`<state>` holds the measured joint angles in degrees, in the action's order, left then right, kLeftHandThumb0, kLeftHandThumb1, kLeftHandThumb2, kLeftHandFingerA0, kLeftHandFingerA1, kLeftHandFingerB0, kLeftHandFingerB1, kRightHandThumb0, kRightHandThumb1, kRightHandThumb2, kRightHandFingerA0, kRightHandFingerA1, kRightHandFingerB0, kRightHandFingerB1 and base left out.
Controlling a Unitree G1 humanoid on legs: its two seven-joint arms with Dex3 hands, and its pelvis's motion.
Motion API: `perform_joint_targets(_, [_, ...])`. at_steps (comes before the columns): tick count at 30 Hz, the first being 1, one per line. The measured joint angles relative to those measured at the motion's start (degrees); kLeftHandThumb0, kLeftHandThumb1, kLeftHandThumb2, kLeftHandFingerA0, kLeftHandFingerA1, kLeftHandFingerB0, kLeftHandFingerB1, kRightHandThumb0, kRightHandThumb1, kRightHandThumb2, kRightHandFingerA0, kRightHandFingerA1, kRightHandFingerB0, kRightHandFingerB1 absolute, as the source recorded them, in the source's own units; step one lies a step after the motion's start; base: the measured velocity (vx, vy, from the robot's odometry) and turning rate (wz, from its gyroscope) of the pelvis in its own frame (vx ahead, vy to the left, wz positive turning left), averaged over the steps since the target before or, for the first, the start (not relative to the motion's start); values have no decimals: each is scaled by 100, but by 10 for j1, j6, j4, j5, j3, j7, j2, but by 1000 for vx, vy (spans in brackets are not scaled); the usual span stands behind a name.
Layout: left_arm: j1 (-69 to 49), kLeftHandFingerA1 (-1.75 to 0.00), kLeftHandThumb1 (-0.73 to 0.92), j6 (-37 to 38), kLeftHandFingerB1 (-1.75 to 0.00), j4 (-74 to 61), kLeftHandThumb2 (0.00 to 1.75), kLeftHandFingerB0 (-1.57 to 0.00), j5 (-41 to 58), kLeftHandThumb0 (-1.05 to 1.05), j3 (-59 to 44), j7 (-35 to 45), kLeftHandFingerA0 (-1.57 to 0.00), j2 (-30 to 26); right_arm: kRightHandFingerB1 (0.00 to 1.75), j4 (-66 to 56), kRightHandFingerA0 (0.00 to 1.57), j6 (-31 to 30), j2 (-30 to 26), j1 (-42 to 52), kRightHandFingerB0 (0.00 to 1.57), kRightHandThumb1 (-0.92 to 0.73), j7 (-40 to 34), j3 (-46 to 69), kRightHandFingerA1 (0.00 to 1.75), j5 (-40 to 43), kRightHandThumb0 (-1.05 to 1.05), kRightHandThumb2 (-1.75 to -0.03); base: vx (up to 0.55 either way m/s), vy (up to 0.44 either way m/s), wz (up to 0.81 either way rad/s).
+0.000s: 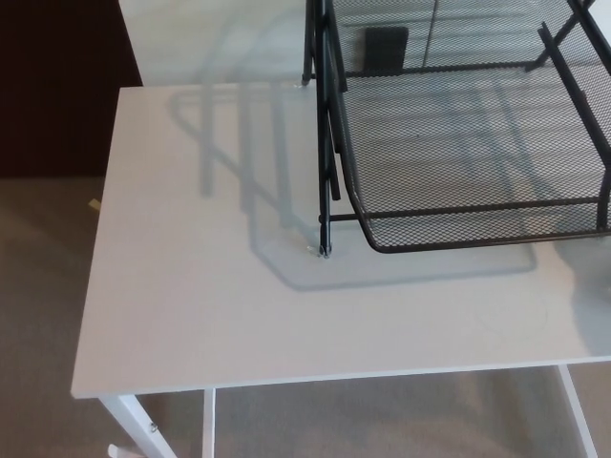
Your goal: The robot walks towards a desk on which a file tray is kept in the middle and a toilet paper roll is kept on its right. The robot uses its right hand to hook on finger in the gap of the roll and grabs it, lifts it and places it on the tray.
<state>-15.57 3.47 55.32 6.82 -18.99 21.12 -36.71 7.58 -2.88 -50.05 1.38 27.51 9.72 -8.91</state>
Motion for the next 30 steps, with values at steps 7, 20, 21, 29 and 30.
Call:
perform_joint_targets(7, [-5,-53,86,1,-44,-6,108,-10,0,-68,2,0,-24,-1,25,3,31,-15,-21,0,11,-61,2,-10,41,-18,-37,-60,0,0,0])
perform_joint_targets(20, [6,-52,86,4,-44,27,107,-10,2,-68,-5,0,-22,-1,24,-30,55,-65,-42,5,2,-61,19,-1,46,-29,-35,-58,0,0,0])
perform_joint_targets(21, [5,-52,86,4,-44,25,107,-10,2,-68,-5,0,-22,-2,24,-33,55,-68,-42,5,2,-61,21,0,46,-29,-35,-58,0,0,0])
perform_joint_targets(29, [-11,-53,85,4,-46,4,108,-13,1,-69,1,1,-25,-5,26,-58,60,-74,-42,13,11,-60,27,21,49,-24,-34,-58,0,0,0])
perform_joint_targets(30, [-13,-53,85,4,-46,1,108,-13,0,-69,2,0,-25,-6,26,-63,60,-75,-42,14,11,-60,29,24,49,-22,-34,-58,0,0,0])
